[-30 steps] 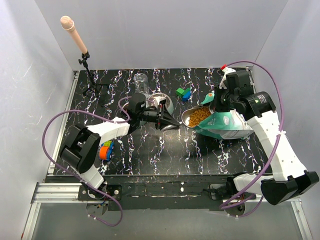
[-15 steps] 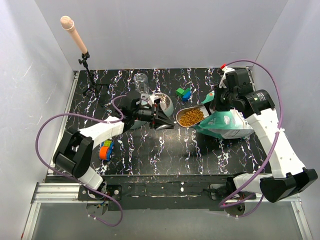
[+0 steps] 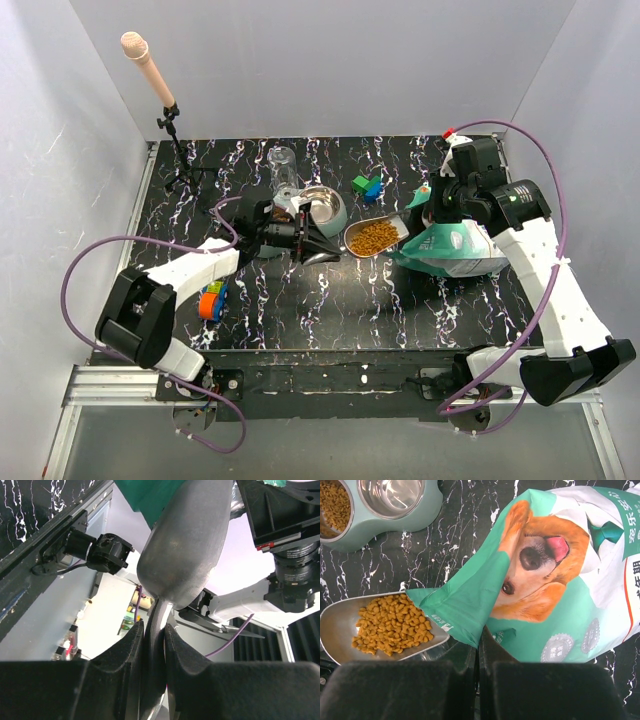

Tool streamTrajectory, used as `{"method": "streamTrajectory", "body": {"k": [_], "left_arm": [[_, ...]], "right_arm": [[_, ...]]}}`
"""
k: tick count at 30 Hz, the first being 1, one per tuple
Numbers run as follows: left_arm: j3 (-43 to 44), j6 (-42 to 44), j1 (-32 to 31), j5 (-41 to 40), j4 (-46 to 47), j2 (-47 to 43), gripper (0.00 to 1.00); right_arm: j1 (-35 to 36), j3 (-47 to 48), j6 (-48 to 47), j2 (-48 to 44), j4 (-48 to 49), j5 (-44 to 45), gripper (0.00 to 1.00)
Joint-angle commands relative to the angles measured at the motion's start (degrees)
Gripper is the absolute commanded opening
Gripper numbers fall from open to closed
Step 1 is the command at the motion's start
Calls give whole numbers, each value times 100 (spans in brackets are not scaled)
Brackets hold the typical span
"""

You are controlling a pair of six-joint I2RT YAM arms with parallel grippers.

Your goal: Serve the pet food

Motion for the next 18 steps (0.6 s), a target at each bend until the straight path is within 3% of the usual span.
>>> {"method": "streamTrajectory", "body": {"k": [1,18], "left_arm": [[-262,-727,293,-235,652,-421,0],[283,185,1136,-103,-1255,-1310,0]], "right_arm": [[-72,164,-90,-319,223,260,1],[-80,76,-81,-310,285,208,1]]}}
